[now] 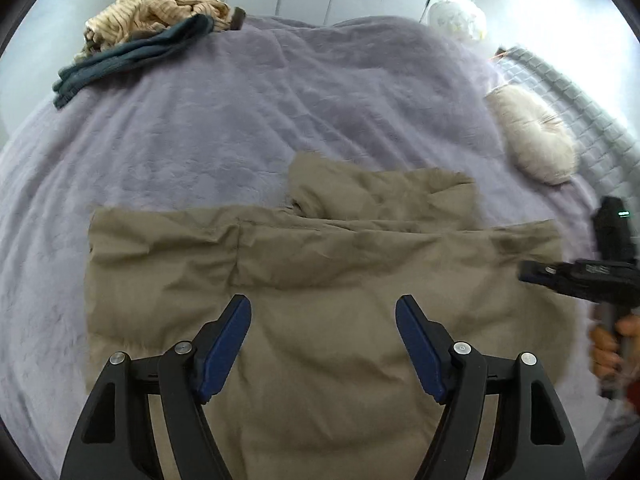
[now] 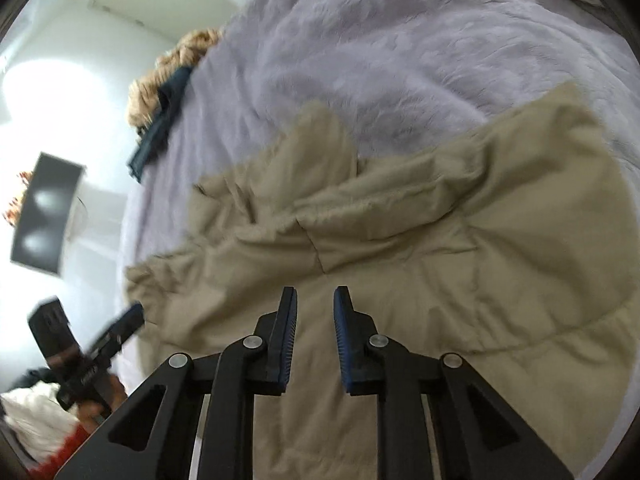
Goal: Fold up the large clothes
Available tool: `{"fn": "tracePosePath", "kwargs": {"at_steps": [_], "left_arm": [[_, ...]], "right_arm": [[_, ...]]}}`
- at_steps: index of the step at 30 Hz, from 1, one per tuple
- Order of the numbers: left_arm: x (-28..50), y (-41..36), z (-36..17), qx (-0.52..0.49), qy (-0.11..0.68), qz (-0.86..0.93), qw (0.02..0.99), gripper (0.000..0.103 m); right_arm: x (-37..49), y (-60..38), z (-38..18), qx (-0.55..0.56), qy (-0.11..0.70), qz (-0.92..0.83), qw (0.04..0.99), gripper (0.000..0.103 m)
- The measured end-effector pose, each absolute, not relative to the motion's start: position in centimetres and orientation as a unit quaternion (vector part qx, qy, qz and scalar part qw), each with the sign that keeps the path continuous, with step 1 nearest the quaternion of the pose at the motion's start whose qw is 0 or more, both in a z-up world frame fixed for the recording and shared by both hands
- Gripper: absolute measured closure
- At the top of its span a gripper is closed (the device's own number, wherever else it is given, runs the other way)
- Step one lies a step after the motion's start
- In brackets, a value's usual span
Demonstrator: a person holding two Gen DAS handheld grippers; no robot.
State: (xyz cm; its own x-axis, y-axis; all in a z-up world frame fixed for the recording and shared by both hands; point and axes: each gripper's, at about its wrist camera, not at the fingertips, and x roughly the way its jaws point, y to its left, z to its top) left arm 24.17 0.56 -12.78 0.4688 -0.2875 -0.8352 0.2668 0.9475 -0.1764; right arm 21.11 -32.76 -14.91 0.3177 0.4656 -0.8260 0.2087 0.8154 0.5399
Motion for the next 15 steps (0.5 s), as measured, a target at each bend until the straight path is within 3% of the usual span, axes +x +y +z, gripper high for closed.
{"fn": "tracePosePath", "kwargs": {"at_steps": [5,15], "left_arm": [[27.8,2.6,-17.2,-0.01,0.506,-0.091,0.858,0.028],[29.1,6.6,-16.9,0.008,0.497,-0.047,0.866,0.028]], "right_arm": [[22.9,-33.2,-17.7,0.265,0.578,0.052,0.77,0.094],[21.6,-41.7,-15.8,0.236,0.565,-0.055,0.789,0.094]]}}
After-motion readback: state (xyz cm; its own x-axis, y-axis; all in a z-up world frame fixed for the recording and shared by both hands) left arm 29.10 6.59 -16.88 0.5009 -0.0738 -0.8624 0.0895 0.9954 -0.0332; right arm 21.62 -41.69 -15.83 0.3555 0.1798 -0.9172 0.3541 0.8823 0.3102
